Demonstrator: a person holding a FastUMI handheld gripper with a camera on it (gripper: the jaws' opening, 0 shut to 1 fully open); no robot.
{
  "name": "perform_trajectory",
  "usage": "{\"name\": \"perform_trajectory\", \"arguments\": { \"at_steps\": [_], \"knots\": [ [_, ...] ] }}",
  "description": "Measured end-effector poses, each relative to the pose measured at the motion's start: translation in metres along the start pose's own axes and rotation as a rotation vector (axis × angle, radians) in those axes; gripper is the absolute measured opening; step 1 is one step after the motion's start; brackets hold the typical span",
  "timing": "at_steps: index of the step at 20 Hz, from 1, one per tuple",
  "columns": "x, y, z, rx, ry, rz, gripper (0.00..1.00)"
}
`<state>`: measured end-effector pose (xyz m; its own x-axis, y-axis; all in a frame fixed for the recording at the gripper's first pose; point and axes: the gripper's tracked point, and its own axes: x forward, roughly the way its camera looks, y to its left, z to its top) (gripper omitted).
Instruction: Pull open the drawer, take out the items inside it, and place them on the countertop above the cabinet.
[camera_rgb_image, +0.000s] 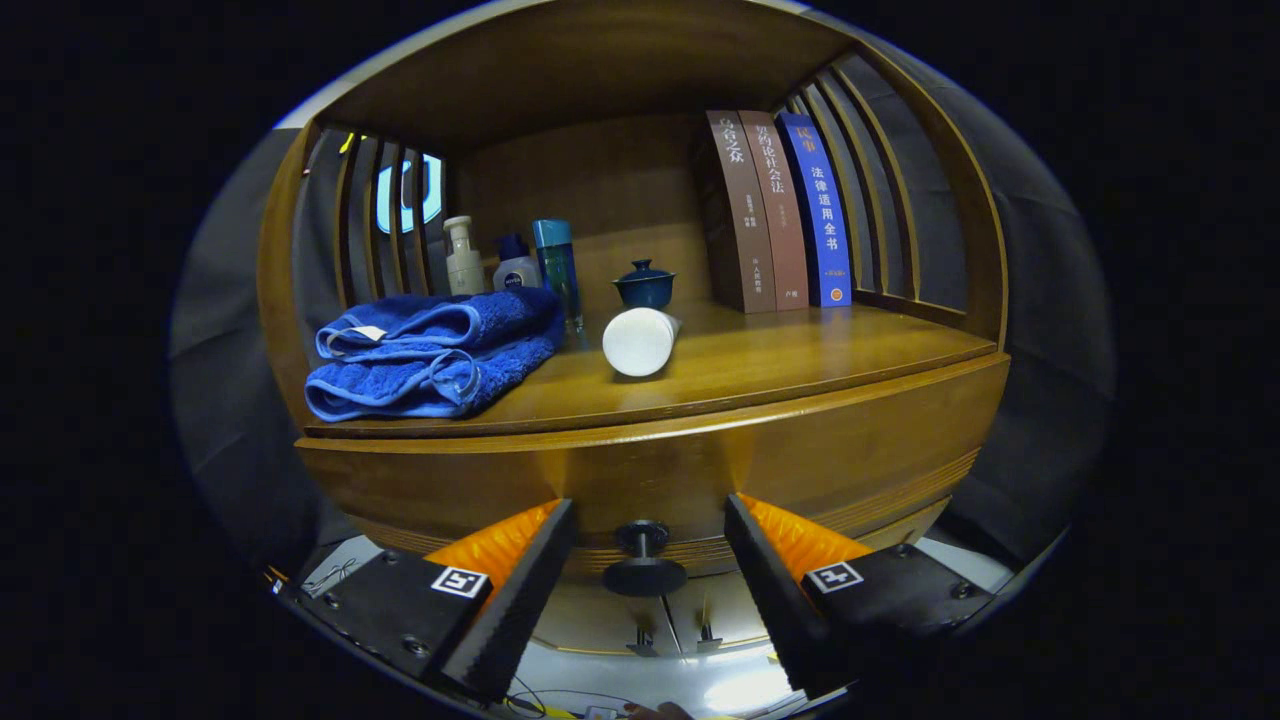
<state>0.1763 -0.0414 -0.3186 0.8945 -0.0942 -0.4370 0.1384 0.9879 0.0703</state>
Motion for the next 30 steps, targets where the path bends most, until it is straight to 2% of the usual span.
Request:
{"name": "perform_trajectory", "arguments": {
  "at_steps": [10, 16, 22, 30],
  "knots": [
    [0.001, 0.0, -0.001, 0.001, 0.012, -0.003, 0.99],
    [-0.02, 0.005, 0.029, -0.004, -0.042, -0.002, 1.0],
    [-0.065, 0.018, 0.087, -0.021, -0.144, 0.028, 1.0],
    [-0.166, 0.044, 0.175, -0.076, -0.307, 0.069, 0.99]
  ]
}}
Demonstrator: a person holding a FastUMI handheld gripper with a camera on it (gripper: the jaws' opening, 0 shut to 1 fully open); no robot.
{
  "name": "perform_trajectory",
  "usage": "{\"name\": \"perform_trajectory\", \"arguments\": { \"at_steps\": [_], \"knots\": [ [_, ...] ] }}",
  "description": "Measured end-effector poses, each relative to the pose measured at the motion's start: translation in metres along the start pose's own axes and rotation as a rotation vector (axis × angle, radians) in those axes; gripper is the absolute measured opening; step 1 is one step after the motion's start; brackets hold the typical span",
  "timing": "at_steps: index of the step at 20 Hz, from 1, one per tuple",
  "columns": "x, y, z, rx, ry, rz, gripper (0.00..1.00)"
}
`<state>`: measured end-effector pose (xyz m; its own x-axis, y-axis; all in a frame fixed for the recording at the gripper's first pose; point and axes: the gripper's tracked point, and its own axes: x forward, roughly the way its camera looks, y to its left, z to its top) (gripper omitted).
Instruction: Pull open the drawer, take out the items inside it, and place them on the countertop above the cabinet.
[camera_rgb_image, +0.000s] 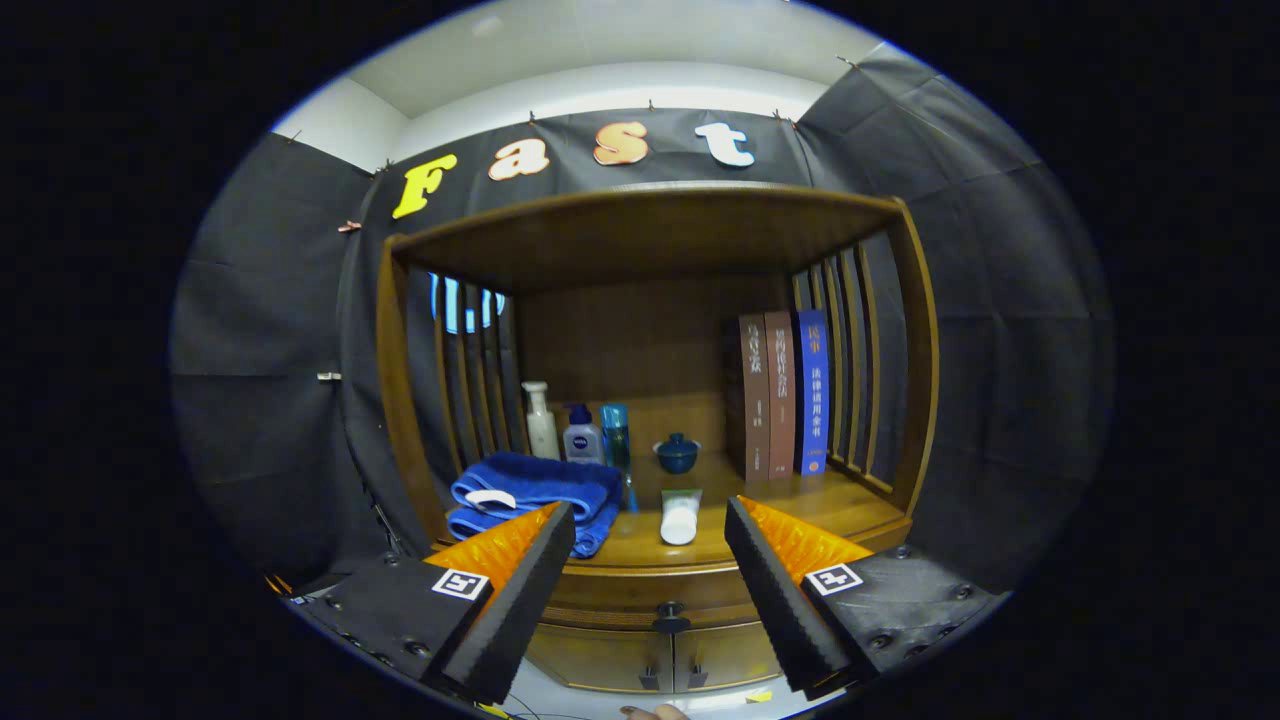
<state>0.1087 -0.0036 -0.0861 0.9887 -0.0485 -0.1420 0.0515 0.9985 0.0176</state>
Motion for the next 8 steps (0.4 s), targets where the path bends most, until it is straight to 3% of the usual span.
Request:
{"name": "perform_trajectory", "arguments": {
  "at_steps": [8],
  "knots": [
    [-0.07, 0.009, 0.048, 0.007, -0.016, 0.026, 0.99]
  ]
}}
